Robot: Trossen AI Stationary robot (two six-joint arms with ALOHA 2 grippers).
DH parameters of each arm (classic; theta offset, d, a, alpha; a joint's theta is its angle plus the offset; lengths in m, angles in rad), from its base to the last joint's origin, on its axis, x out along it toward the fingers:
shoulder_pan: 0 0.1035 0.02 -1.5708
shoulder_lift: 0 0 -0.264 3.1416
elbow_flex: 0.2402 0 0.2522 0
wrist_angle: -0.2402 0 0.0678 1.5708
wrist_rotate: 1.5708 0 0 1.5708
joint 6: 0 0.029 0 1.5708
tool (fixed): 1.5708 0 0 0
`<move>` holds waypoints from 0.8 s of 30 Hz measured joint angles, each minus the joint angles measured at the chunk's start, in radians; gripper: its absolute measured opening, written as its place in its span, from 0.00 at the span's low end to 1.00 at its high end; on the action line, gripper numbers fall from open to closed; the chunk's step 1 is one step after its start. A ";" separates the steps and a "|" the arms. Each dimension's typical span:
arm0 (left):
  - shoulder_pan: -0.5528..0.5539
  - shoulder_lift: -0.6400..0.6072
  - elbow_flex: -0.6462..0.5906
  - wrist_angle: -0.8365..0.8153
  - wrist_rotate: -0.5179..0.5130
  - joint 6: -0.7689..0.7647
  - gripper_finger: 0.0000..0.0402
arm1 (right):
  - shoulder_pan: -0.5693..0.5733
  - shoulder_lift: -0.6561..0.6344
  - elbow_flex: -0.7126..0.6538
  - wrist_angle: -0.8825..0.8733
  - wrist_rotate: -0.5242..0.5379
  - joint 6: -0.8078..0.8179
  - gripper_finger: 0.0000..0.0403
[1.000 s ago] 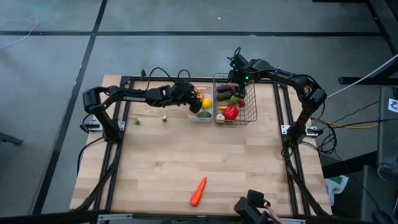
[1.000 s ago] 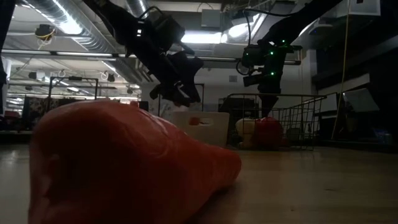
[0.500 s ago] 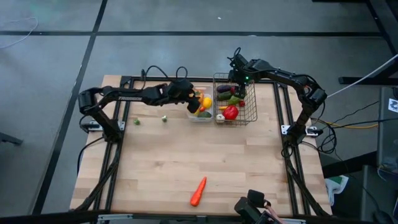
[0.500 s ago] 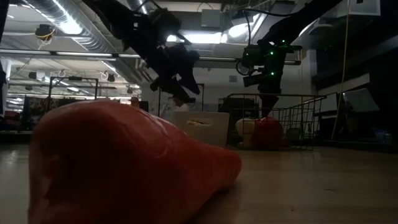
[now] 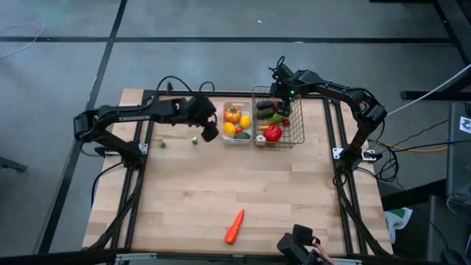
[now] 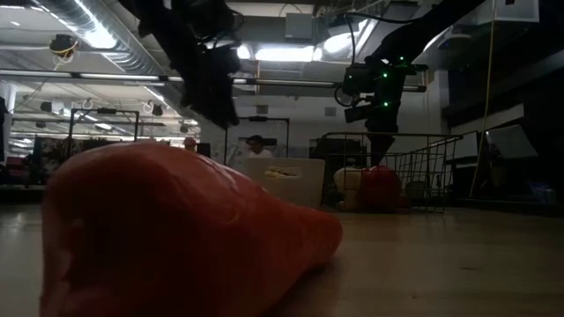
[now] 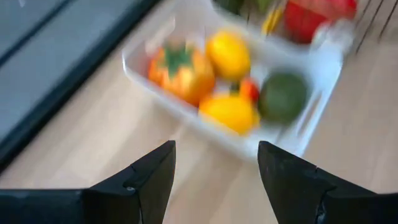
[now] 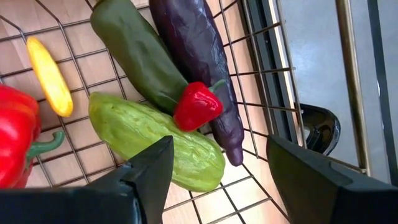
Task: Sort produce into baskets
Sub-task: Put the white mushroom into the gold wire basket
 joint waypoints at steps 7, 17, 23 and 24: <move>-0.028 0.018 0.000 -0.190 0.000 0.010 0.56 | 0.000 0.000 0.000 0.000 0.000 0.000 0.63; -0.033 0.074 0.000 -0.300 -0.001 -0.139 0.56 | 0.000 0.000 0.000 0.000 0.000 0.000 0.63; -0.033 0.137 -0.001 -0.356 -0.001 -0.345 0.56 | 0.000 0.000 0.000 0.000 0.000 0.000 0.63; -0.033 0.149 -0.001 -0.360 -0.001 -0.392 0.56 | 0.000 0.000 0.000 0.000 0.000 0.000 0.63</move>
